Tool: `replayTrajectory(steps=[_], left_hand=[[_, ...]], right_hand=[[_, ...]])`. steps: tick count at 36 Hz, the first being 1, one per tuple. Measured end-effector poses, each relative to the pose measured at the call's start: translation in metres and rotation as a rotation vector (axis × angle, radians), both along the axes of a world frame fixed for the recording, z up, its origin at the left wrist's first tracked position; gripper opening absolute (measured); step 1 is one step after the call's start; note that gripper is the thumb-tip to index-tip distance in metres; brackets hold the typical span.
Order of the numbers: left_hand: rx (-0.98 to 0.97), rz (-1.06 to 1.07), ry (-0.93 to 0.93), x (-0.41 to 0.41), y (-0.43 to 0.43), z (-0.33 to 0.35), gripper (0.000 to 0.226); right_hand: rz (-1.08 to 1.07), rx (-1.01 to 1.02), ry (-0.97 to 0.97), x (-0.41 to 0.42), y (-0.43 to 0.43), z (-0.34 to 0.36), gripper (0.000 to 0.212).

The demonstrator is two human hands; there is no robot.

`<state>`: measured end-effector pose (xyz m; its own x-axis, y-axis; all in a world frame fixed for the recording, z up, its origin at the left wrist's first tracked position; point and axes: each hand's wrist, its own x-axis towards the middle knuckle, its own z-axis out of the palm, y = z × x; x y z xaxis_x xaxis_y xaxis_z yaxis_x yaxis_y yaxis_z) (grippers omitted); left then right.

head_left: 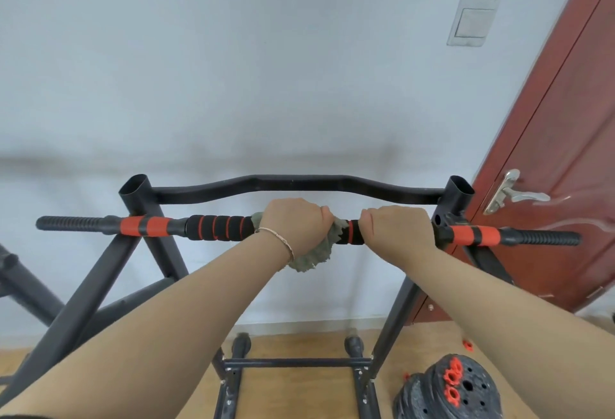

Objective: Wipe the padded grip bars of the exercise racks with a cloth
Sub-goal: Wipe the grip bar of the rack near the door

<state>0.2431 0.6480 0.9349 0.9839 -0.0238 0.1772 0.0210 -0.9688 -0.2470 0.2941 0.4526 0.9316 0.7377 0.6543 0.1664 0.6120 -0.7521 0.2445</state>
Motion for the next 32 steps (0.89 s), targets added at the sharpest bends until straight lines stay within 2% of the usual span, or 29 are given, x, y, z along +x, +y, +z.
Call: replayTrajectory(steps=[2, 4, 6, 8, 10, 11, 12, 13, 16, 18, 21, 22, 24, 26, 28, 30, 31, 32], left_hand=[[0.026, -0.012, 0.032, 0.0, -0.003, 0.0, 0.027], [-0.001, -0.017, 0.089, -0.001, -0.006, 0.0, 0.041], [0.014, -0.007, 0.058, -0.002, -0.007, -0.001, 0.041], [0.029, 0.007, 0.02, -0.006, -0.007, -0.004, 0.037], [0.034, -0.001, 0.013, -0.007, -0.008, -0.007, 0.036], [0.051, -0.02, 0.012, -0.008, -0.009, -0.007, 0.035], [0.066, -0.035, 0.016, -0.008, -0.009, -0.006, 0.034], [0.068, -0.045, 0.02, -0.009, -0.009, -0.005, 0.034], [0.057, -0.045, 0.006, -0.008, 0.001, -0.001, 0.028], [0.075, -0.029, -0.033, -0.007, 0.007, -0.001, 0.016], [0.056, 0.044, 0.003, -0.003, 0.005, 0.003, 0.015], [0.034, 0.053, 0.025, -0.001, 0.003, 0.004, 0.019], [-0.017, 0.036, 0.06, 0.0, 0.001, 0.007, 0.031], [-0.025, 0.02, 0.066, -0.001, 0.001, 0.006, 0.037], [-0.021, 0.03, 0.057, -0.002, 0.001, 0.006, 0.035], [-0.032, 0.044, 0.066, -0.002, 0.001, 0.007, 0.029], [-0.044, 0.045, 0.076, -0.002, 0.001, 0.008, 0.025], [-0.058, 0.043, 0.085, -0.002, 0.001, 0.01, 0.022]], right_hand=[[-0.162, 0.104, 0.254, 0.012, 0.009, 0.015, 0.015], [-0.31, 0.217, 0.593, 0.02, 0.023, 0.03, 0.038], [-0.342, 0.231, 0.758, 0.025, 0.032, 0.034, 0.051], [-0.327, 0.18, 0.675, 0.023, 0.033, 0.03, 0.042], [-0.167, 0.041, 0.302, 0.016, 0.022, 0.019, 0.014], [-0.069, -0.04, 0.108, 0.011, 0.016, 0.009, 0.008], [-0.011, -0.066, -0.043, 0.006, 0.01, -0.001, 0.018], [0.025, -0.009, -0.143, 0.001, 0.006, -0.007, 0.025], [0.074, 0.127, -0.337, 0.0, 0.002, -0.014, 0.028], [0.047, 0.089, -0.297, 0.001, 0.007, -0.011, 0.023], [-0.047, -0.062, -0.075, 0.008, 0.015, 0.001, 0.012], [-0.071, -0.047, 0.021, 0.017, 0.019, 0.008, 0.006], [-0.249, 0.091, 0.369, 0.026, 0.03, 0.03, 0.03], [-0.322, 0.186, 0.673, 0.03, 0.042, 0.04, 0.038], [-0.349, 0.217, 0.834, 0.033, 0.046, 0.039, 0.045], [-0.326, 0.184, 0.807, 0.03, 0.046, 0.038, 0.039], [-0.254, 0.149, 0.676, 0.029, 0.042, 0.035, 0.028], [-0.144, 0.079, 0.466, 0.028, 0.038, 0.028, 0.014]])
